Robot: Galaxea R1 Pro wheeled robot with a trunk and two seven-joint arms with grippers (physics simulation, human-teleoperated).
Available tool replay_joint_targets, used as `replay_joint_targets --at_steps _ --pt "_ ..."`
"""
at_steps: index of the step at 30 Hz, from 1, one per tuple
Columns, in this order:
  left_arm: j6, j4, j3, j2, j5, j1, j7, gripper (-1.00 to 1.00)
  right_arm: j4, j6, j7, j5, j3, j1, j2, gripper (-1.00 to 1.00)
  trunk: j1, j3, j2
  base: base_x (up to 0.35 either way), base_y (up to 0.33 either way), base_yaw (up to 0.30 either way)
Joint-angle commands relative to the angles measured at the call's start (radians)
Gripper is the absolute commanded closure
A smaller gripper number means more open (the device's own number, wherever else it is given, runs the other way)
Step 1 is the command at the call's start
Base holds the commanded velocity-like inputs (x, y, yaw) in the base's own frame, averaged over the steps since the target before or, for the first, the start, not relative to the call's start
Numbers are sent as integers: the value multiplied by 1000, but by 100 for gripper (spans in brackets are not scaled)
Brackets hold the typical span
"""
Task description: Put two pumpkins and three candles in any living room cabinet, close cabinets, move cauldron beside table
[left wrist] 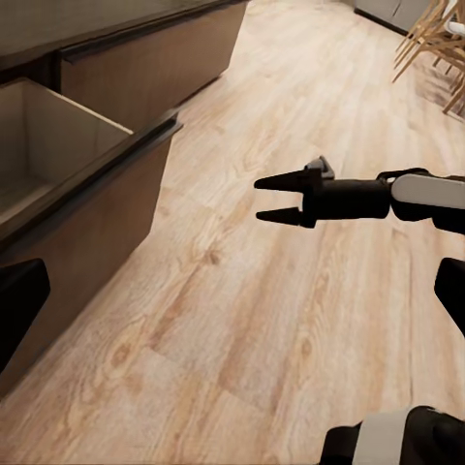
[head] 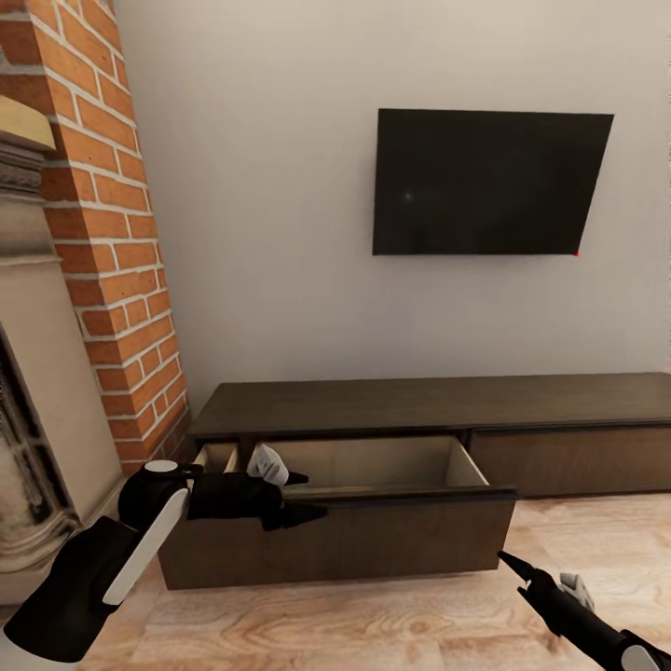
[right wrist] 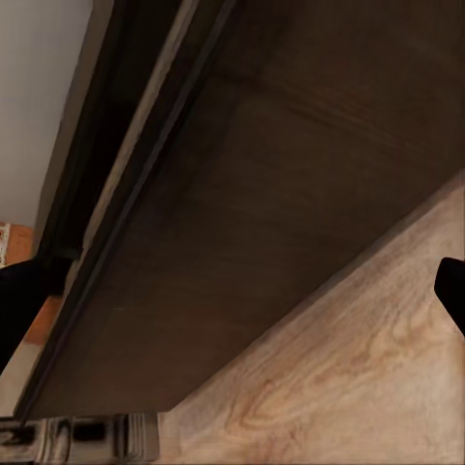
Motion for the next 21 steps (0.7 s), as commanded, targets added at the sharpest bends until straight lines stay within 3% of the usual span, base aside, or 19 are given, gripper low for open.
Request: replay_joint_targets --at_steps 1,7,16,21 --pt "5 0 -1 0 3 -1 1 -100 0 7 1 -5 -3 -1 0 -100 -4 2 6 0 0 0" --pt "5 0 0 1 4 -1 1 -100 0 7 -2 -3 -7 -1 4 -100 -27 21 48 0 0 0" --pt "5 -2 2 1 4 -1 2 -100 0 6 -2 -3 -5 -1 5 -100 -27 21 48 -13 0 0" --pt "5 -2 2 0 3 -1 3 -100 0 5 -4 -3 3 -1 7 -100 -27 21 48 -241 0 0"
